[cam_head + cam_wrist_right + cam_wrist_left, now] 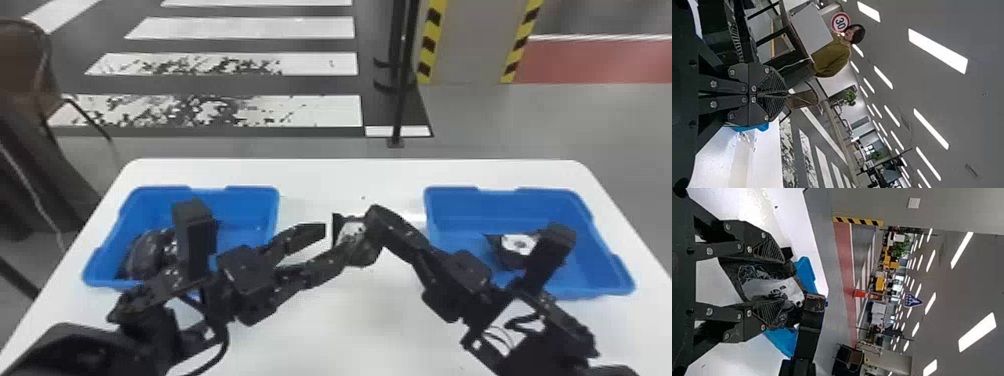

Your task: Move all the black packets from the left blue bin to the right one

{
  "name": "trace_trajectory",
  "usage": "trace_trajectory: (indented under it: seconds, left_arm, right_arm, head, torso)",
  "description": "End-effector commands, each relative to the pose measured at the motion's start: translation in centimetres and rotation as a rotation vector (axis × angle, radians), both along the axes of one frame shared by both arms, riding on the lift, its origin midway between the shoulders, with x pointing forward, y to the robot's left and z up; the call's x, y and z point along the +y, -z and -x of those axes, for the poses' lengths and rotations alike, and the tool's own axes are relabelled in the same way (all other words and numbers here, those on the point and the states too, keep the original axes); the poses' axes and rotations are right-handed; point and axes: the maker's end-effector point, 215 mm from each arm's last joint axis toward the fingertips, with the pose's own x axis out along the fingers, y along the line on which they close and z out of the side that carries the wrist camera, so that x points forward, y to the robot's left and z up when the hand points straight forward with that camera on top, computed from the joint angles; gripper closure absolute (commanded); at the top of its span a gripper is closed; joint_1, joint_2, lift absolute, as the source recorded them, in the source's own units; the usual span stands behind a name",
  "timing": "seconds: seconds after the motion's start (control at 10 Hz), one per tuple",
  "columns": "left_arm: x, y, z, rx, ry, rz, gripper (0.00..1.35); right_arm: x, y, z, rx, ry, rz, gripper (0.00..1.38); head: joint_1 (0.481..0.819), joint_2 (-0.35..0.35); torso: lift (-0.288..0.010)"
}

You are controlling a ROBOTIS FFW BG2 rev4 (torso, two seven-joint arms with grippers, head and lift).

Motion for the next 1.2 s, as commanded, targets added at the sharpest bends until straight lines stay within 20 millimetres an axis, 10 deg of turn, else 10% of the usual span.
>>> trace_trajectory:
  seconds: [0.0, 0.4, 0.8, 1.0, 1.1]
  left_arm:
    - [0.9, 0.2, 0.1, 0.002, -0.029, 0.015, 0.41]
    - [4.7, -0.3, -0.1, -0.03, -0.109, 0.031, 0.22]
    - [10.0, 0.5, 0.2, -0.01, -0.213, 0.014, 0.22]
    - [12.6, 0.7, 0.2, -0.013, -0.261, -0.017, 0.22]
    - [14.2, 1.0, 0.2, -0.011, -0.289, -0.036, 0.22]
  right_arm:
    - [-1.3, -0.1, -0.7, -0.006, 0.025, 0.01, 1.28]
    - [-11.6, -0.4, -6.4, -0.068, 0.243, 0.151, 1.28]
    - [-19.3, 6.7, -8.8, 0.065, 0.386, 0.218, 1.22]
    - [-20.9, 7.6, -7.9, 0.064, 0.425, 0.224, 0.23]
    - [-21.1, 6.5, -6.3, 0.031, 0.456, 0.24, 0.04]
  head:
    - [0.695, 0.037]
    - [0.695, -0.01]
    - [0.695, -0.08]
    - [0.695, -0.074]
    - [0.695, -0.069]
  torso:
    - [-0.14]
    - [-0.14]
    - [-0.14]
    - [-0.14]
    - [-0.14]
